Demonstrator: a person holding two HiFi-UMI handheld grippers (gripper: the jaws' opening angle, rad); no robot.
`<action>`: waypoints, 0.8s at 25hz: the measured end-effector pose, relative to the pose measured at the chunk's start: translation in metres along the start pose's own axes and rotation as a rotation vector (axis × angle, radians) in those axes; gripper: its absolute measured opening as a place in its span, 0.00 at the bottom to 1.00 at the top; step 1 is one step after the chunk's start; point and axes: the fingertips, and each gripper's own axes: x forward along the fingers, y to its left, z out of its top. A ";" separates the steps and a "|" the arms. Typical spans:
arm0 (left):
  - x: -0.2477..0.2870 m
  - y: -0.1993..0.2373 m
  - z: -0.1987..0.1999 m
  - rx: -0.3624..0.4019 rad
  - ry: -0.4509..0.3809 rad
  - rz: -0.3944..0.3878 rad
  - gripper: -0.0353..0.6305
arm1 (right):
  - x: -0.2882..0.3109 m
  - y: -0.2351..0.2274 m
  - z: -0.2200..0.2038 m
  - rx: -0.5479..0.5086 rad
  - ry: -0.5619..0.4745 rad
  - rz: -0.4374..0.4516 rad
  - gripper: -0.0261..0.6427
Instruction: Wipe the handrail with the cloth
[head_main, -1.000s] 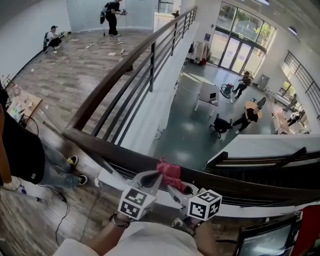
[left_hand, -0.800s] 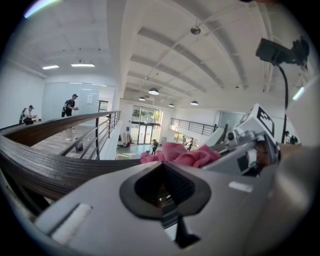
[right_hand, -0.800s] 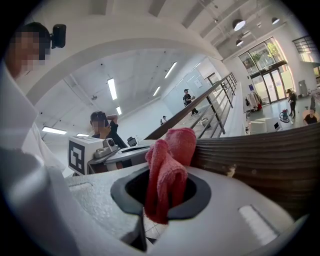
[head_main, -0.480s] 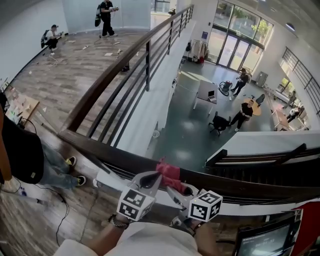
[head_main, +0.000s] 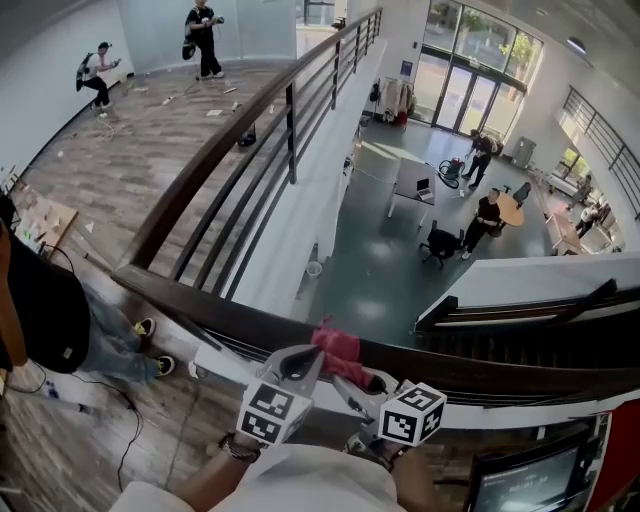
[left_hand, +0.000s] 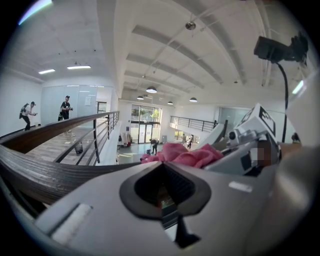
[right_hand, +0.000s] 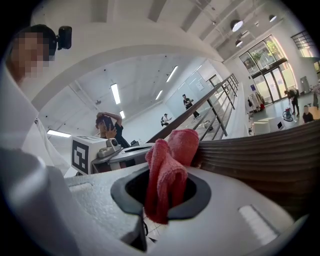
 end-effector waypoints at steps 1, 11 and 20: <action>0.001 -0.001 0.000 0.001 -0.002 0.003 0.06 | -0.001 0.000 0.000 -0.002 -0.002 0.002 0.13; 0.005 -0.012 0.008 0.000 -0.006 0.001 0.06 | -0.015 -0.002 0.005 0.007 -0.017 0.018 0.13; 0.011 -0.013 0.004 0.000 -0.005 -0.005 0.06 | -0.015 -0.007 0.002 0.013 -0.020 0.018 0.13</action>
